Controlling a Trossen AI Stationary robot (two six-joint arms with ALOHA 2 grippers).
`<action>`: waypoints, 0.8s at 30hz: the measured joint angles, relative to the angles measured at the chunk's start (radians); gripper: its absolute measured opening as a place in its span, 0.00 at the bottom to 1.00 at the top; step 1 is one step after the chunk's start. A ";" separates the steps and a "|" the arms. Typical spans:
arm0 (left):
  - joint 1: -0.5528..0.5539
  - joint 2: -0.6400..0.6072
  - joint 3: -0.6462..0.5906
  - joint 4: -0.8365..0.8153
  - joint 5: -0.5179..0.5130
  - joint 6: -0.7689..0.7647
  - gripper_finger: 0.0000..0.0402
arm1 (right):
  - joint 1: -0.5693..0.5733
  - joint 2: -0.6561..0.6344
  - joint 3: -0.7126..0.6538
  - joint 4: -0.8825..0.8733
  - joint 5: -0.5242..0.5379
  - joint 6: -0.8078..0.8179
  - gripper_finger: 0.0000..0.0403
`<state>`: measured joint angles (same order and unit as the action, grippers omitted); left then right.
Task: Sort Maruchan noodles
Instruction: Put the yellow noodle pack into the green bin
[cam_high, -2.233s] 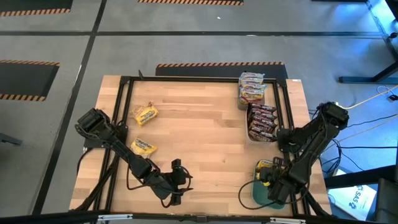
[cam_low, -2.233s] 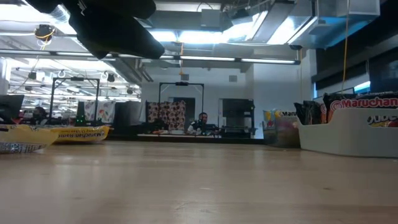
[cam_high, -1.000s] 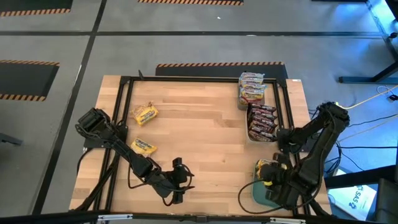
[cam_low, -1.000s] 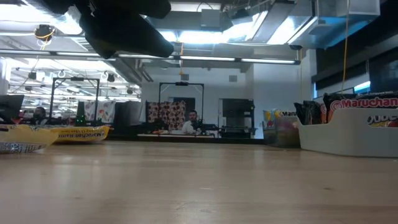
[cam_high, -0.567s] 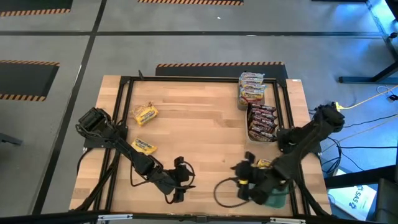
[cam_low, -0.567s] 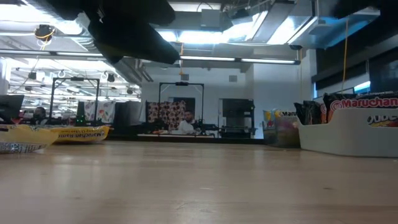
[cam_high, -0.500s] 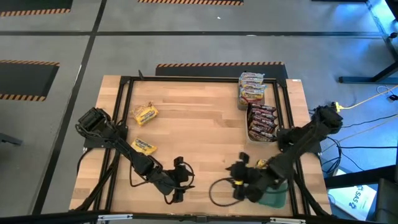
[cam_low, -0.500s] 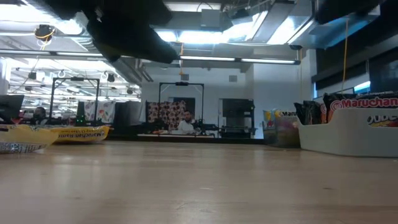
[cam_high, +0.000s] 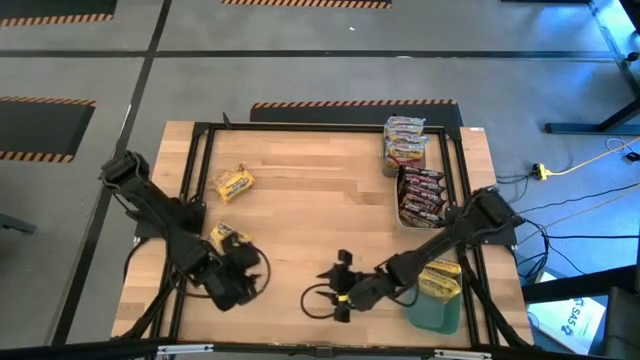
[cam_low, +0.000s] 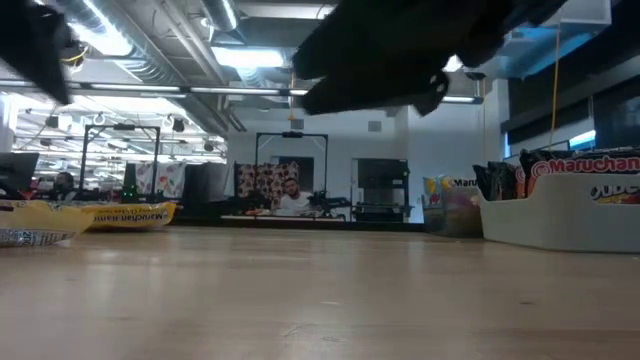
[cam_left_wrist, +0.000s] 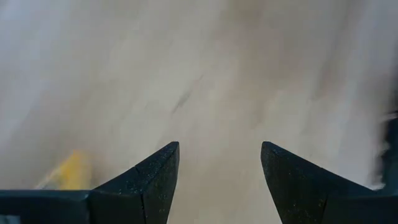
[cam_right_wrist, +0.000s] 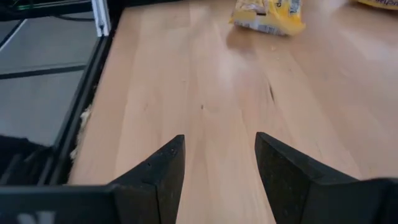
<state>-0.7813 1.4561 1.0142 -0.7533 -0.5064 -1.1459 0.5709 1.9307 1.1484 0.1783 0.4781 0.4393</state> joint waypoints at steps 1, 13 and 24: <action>-0.009 -0.005 0.000 -0.062 0.018 -0.067 0.55 | -0.005 0.013 0.000 0.031 -0.001 -0.009 0.44; -0.002 -0.004 -0.105 -0.357 0.375 -0.524 0.55 | -0.021 0.048 0.002 0.136 0.007 -0.052 0.44; 0.152 -0.004 -0.221 -0.311 0.447 -0.361 0.55 | -0.021 0.049 0.002 0.132 0.000 -0.053 0.44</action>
<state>-0.6295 1.4521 0.7931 -1.0648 -0.0590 -1.5073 0.5502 1.9793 1.1500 0.3105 0.4778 0.3862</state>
